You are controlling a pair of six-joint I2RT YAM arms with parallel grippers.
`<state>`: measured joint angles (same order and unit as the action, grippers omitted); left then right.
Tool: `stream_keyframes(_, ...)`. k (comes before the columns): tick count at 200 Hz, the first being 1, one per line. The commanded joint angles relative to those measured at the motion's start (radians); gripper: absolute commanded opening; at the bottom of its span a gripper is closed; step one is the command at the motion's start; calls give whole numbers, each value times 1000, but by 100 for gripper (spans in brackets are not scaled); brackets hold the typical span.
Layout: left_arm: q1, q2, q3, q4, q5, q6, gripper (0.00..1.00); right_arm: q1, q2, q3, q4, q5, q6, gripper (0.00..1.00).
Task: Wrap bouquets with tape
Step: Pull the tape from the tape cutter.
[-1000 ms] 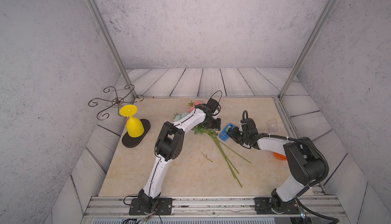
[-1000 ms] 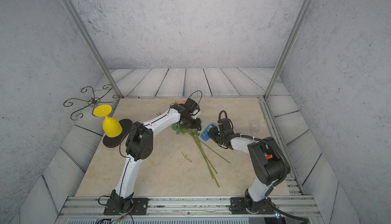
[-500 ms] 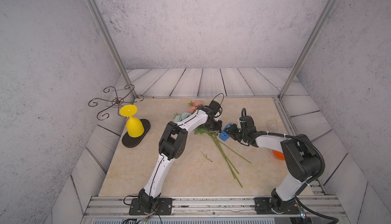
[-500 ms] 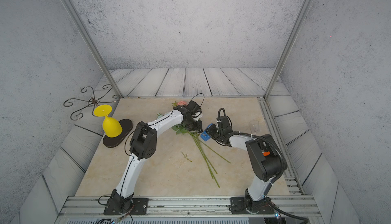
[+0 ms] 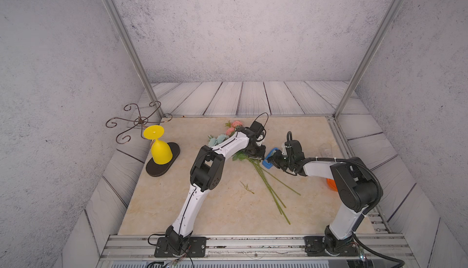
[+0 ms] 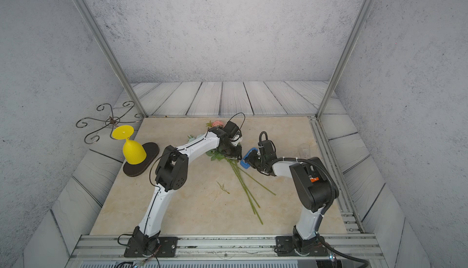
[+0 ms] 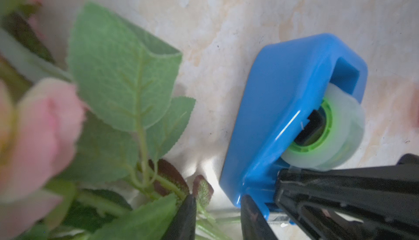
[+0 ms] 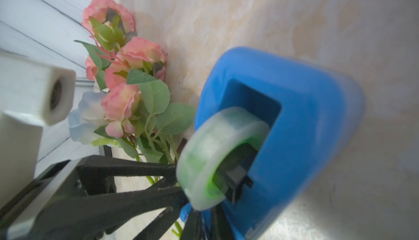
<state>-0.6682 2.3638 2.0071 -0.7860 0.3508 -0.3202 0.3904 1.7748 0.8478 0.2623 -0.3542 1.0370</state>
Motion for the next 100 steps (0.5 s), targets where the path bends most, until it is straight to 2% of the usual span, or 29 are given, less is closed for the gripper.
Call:
stream_keyframes(1,-11,16,-10,-15,0,15,37,-1,23,17,-10,-6,17,9)
stream_keyframes(43,-19,23,6,-14,15,10,37,0,-20,16,-22,-23,32,5)
stream_keyframes(100,-22,26,32,-25,1,24,38,-4,-24,54,-31,-113,32,4)
